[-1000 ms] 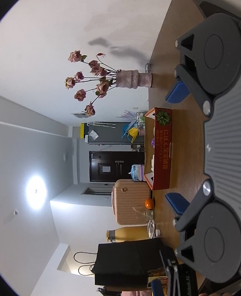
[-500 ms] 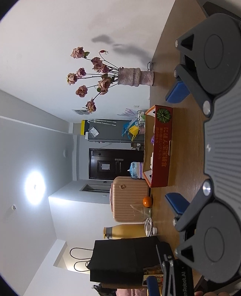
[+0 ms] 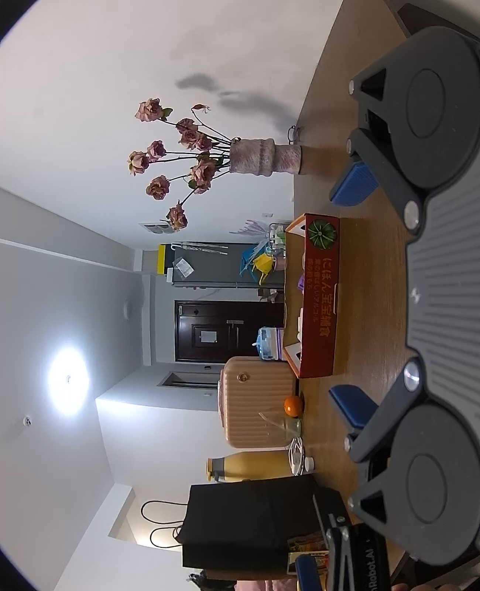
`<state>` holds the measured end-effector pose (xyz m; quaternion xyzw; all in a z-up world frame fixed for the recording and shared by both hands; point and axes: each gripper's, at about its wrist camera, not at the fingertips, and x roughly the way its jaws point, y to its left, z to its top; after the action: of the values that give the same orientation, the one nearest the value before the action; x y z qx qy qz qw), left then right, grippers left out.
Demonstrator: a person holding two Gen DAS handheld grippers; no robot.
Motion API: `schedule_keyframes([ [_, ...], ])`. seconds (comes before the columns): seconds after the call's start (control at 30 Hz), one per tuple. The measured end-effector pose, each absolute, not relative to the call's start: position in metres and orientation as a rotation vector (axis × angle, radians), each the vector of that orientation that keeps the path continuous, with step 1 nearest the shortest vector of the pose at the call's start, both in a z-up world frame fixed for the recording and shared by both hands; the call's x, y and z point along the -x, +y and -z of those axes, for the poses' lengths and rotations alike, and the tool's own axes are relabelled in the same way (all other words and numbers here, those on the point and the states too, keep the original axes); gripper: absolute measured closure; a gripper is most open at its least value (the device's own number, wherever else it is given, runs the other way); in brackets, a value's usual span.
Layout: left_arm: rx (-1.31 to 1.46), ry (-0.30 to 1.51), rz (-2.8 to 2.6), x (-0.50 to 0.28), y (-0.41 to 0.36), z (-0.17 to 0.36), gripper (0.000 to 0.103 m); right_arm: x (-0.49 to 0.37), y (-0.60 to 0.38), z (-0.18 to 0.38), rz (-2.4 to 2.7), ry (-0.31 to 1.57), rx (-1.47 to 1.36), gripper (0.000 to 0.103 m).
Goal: Organize rigid objects
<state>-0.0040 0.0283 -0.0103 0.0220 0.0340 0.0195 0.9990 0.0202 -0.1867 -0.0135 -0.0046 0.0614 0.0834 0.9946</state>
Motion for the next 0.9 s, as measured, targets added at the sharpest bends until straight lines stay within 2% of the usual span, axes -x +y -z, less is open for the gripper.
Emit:
schedule_keyframes([
  [0.9,-0.046,0.076,-0.023,0.0021,0.0293,0.0093,0.0,-0.0211,-0.1848,0.0141,-0.157,0.125,0.019,0.0],
])
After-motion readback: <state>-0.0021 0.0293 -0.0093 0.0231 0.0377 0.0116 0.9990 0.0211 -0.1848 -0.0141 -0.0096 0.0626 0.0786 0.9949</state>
